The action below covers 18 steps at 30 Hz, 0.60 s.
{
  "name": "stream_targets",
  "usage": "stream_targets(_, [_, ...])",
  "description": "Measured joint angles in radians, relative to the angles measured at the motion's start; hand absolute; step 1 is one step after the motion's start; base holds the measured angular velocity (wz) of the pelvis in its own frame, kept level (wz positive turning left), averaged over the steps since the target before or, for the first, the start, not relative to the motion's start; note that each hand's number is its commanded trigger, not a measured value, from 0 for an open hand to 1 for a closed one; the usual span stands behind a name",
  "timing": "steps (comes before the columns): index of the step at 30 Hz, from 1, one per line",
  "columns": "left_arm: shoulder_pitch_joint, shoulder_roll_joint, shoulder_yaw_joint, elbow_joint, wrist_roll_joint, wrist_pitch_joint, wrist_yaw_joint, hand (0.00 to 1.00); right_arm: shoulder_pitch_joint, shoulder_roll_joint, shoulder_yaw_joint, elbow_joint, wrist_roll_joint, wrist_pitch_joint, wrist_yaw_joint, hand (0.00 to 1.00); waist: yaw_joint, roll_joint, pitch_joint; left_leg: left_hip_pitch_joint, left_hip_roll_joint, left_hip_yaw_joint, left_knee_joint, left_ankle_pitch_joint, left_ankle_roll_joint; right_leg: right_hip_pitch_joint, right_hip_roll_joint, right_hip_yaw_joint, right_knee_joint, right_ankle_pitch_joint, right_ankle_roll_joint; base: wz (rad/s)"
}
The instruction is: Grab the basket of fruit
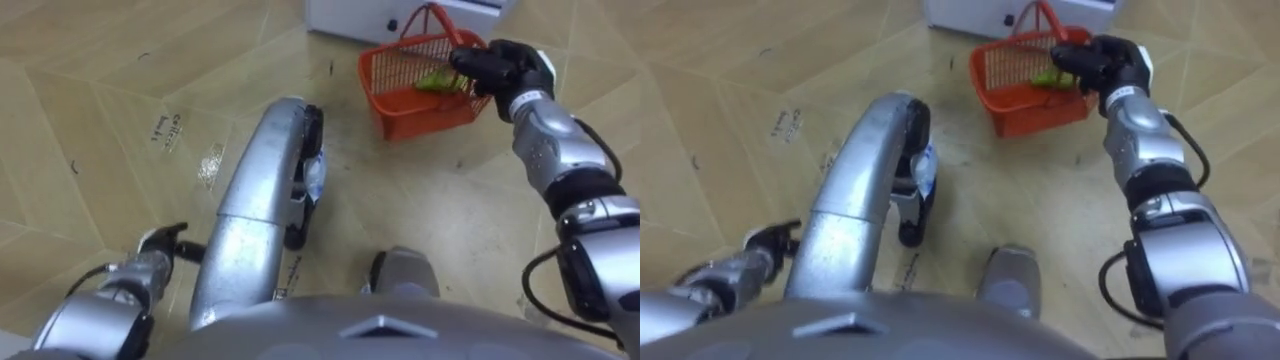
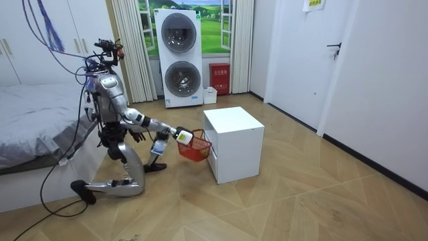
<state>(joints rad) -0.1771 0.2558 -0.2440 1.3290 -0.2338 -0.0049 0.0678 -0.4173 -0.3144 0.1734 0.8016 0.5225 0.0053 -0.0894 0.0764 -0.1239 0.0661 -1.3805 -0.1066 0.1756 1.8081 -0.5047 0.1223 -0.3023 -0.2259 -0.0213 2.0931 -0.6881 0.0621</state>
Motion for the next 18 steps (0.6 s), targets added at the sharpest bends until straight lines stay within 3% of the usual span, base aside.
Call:
stream_targets(2, [0.025, -0.008, 0.015, -0.017, 0.014, 0.003, 0.012, 0.0, 0.004, 0.002, 0.0, -0.034, -0.032, 0.001, -0.002, 1.0, 0.003, 0.026, -0.0071, 0.032, 0.009, -0.003, -0.051, -0.006, 0.02, 0.0, 0.053, 0.039, -0.103, -0.001, 0.001, -0.21])
stream_targets(3, [0.052, -0.014, 0.029, -0.036, 0.032, 0.008, 0.014, 0.0, 0.005, 0.002, 0.0, -0.052, -0.052, 0.011, 0.002, 1.0, 0.005, 0.043, -0.0174, 0.069, 0.007, -0.005, -0.12, -0.002, 0.029, 0.004, 0.063, 0.054, -0.212, -0.001, 0.001, -0.37])
stream_targets(4, [0.077, -0.02, 0.047, -0.053, 0.061, 0.013, 0.017, 0.0, 0.011, 0.001, -0.002, -0.083, -0.062, 0.021, 0.003, 1.0, 0.008, 0.053, -0.0233, 0.119, 0.008, -0.003, -0.21, 0.004, 0.039, 0.017, 0.058, 0.065, -0.345, -0.001, 0.0, -0.41])
stream_targets(5, [0.093, -0.019, 0.051, -0.056, 0.068, 0.013, 0.019, 0.0, 0.015, 0.002, -0.002, -0.101, -0.063, 0.028, 0.004, 1.0, 0.011, 0.052, -0.0237, 0.151, 0.008, 0.002, -0.262, 0.01, 0.041, 0.031, 0.051, 0.071, -0.422, 0.001, 0.0, -0.52])
stream_targets(6, [0.131, -0.019, 0.066, -0.063, 0.07, 0.018, 0.023, 0.0, 0.025, 0.003, -0.001, -0.157, -0.064, 0.048, 0.005, 1.0, 0.012, 0.056, -0.0271, 0.222, 0.001, 0.006, -0.367, 0.021, 0.042, 0.067, 0.039, 0.07, -0.578, 0.03, 0.003, -0.45])
stream_targets(7, [0.165, -0.019, 0.088, -0.079, 0.071, 0.029, 0.037, 0.0, 0.058, 0.001, -0.006, -0.248, -0.063, 0.053, -0.002, 1.0, 0.004, 0.059, -0.0311, 0.292, -0.016, 0.006, -0.472, 0.038, 0.049, 0.093, 0.028, 0.063, -0.698, 0.114, -0.001, -0.31])
stream_targets(8, [0.178, -0.017, 0.093, -0.085, 0.071, 0.032, 0.044, 0.0, 0.079, 0.001, -0.012, -0.294, -0.067, 0.053, -0.002, 1.0, 0.001, 0.06, -0.0339, 0.329, -0.024, 0.007, -0.523, 0.049, 0.055, 0.098, 0.023, 0.062, -0.736, 0.18, 0.0, -0.12])
stream_targets(9, [0.19, -0.014, 0.111, -0.091, 0.073, 0.035, 0.056, 0.0, 0.113, 0.002, -0.024, -0.368, -0.086, 0.053, -0.004, 1.0, -0.004, 0.059, -0.0362, 0.408, -0.03, 0.013, -0.621, 0.071, 0.069, 0.092, 0.014, 0.065, -0.78, 0.326, -0.001, -0.2])
stream_targets(10, [0.201, -0.007, 0.125, -0.106, 0.074, 0.035, 0.072, 0.0, 0.133, 0.012, -0.034, -0.42, -0.11, 0.053, -0.006, 1.0, 0.002, 0.059, -0.0364, 0.492, -0.033, 0.011, -0.711, 0.087, 0.072, 0.07, 0.014, 0.061, -0.791, 0.426, 0.008, -0.29])
stream_targets(11, [0.209, -0.004, 0.129, -0.118, 0.074, 0.035, 0.082, 0.0, 0.139, 0.021, -0.036, -0.437, -0.121, 0.053, -0.007, 1.0, 0.001, 0.061, -0.0371, 0.538, -0.033, 0.009, -0.752, 0.092, 0.074, 0.057, 0.016, 0.05, -0.785, 0.435, 0.006, -0.38])
stream_targets(14, [0.221, -0.011, 0.163, -0.135, 0.07, 0.017, 0.116, 0.0, 0.186, 0.039, -0.043, -0.541, -0.154, 0.053, 0.0, 1.0, -0.013, 0.088, -0.052, 0.744, -0.032, -0.01, -0.937, 0.122, 0.074, -0.016, 0.023, 0.006, -0.763, 0.389, 0.009, -0.27])
stream_targets(15, [0.221, -0.012, 0.163, -0.133, 0.069, 0.004, 0.118, 0.0, 0.2, 0.038, -0.043, -0.579, -0.144, 0.053, 0.006, 1.0, -0.022, 0.099, -0.0574, 0.818, -0.03, -0.025, -1.008, 0.139, 0.071, -0.036, 0.017, -0.01, -0.805, 0.357, 0.013, -0.12])
stream_targets(17, [0.228, -0.014, 0.162, -0.144, 0.069, -0.021, 0.123, 0.0, 0.246, 0.033, -0.051, -0.661, -0.139, 0.052, 0.009, 1.0, -0.024, 0.099, -0.0587, 0.915, -0.026, -0.036, -1.11, 0.168, 0.067, -0.039, -0.001, -0.035, -0.936, 0.32, 0.026, -0.14])
stream_targets(18, [0.245, -0.02, 0.162, -0.162, 0.071, -0.03, 0.126, 0.0, 0.273, 0.035, -0.061, -0.703, -0.142, 0.05, 0.017, 1.0, -0.023, 0.099, -0.0587, 0.968, -0.02, -0.041, -1.169, 0.184, 0.063, -0.027, -0.002, -0.05, -1.055, 0.307, 0.03, -0.18])
